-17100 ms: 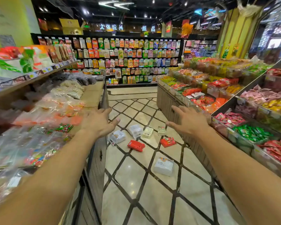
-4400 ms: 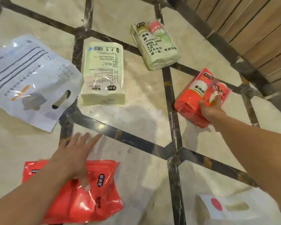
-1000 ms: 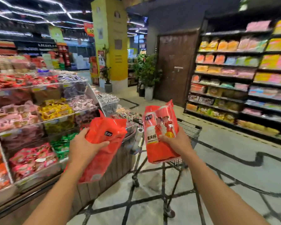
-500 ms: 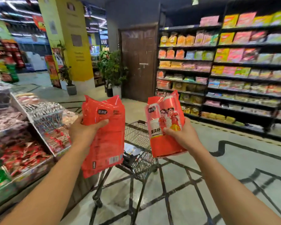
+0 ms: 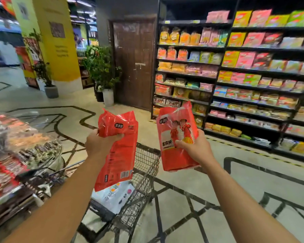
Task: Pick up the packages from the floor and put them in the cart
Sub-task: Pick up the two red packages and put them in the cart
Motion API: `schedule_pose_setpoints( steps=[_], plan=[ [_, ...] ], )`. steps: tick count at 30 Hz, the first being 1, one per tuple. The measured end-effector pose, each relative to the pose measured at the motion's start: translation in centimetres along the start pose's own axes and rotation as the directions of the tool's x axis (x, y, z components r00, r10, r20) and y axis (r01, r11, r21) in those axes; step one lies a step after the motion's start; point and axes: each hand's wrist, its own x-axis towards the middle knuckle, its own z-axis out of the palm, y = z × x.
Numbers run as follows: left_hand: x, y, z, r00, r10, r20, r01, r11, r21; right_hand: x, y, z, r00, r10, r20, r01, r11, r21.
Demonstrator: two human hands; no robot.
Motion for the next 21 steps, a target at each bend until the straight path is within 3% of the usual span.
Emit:
schedule_pose_setpoints(
  steps=[9,21],
  plan=[
    [8.6,-3.6,10.5,0.982,-0.185,-0.034,0.181,0.979,-0.091,16.3,5.4,2.7,0.996,0.048,0.076,-0.055,0.995,0.084],
    [20.6,-6.5,19.9,0.901,-0.278,-0.332,0.238,0.959,-0.156,39.1,8.7,13.0,0.926,-0.033,0.376,-0.004,0.995,0.095]
  ],
)
